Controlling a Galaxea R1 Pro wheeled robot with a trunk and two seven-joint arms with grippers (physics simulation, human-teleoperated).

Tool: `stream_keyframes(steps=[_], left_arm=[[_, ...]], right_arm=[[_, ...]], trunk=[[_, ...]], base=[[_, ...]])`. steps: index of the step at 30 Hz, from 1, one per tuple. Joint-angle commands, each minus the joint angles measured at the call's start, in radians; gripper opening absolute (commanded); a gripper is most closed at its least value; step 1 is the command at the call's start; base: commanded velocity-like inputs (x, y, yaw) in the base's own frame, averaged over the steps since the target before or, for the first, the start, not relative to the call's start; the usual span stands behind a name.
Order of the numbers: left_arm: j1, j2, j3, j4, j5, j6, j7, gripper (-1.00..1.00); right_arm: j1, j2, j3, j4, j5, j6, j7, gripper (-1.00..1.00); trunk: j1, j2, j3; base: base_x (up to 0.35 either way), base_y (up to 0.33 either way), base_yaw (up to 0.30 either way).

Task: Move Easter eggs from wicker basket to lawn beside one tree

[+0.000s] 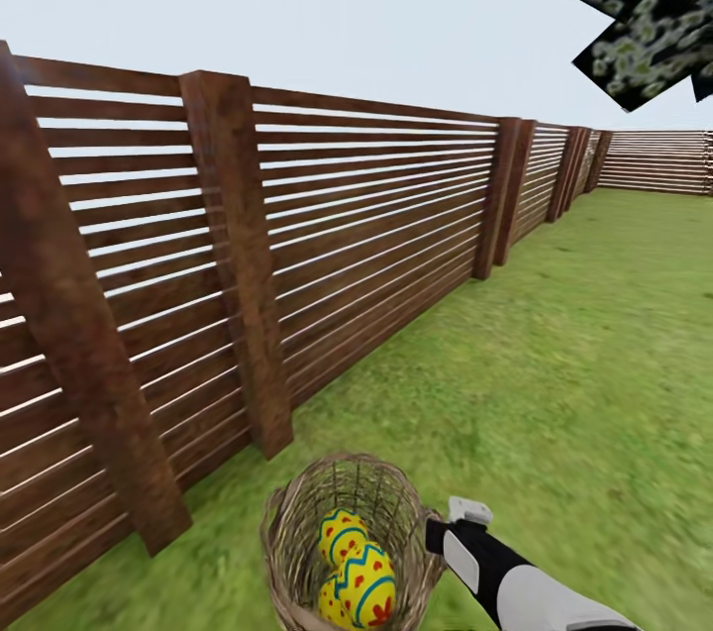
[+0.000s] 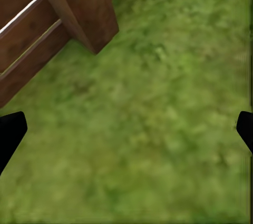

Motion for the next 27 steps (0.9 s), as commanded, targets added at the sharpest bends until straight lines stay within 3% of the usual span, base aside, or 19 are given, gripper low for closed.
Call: stream_keyframes(steps=[1, 5, 13, 27], left_arm=[[0.0, 0.001, 0.001, -0.001, 0.008, 0.02, -0.005, 1.0], [-0.003, 0.001, 0.002, 0.001, 0.008, 0.066, -0.004, 1.0], [-0.002, 0.0, -0.002, 0.004, 0.007, 0.066, 0.005, 1.0], [-0.002, 0.0, -0.004, 0.004, 0.007, 0.066, 0.026, 1.0]], right_arm=[[0.0, 0.0, -0.004, -0.003, -0.008, 0.005, -0.005, -1.0], [0.001, -0.002, -0.004, -0.004, -0.008, 0.005, -0.003, -1.0], [0.001, -0.004, -0.005, -0.002, -0.008, -0.007, -0.002, -1.0], [0.001, -0.004, -0.004, -0.001, -0.008, -0.026, 0.004, -1.0]], trunk=[[-0.004, 0.007, 0.002], [-0.019, 0.035, 0.015], [-0.05, 0.091, 0.04], [-0.1, 0.182, 0.081]], base=[[0.0, 0.0, -0.257], [-0.03, 0.0, -0.268], [-0.276, -0.008, -0.273], [-0.012, -0.002, -0.273]])
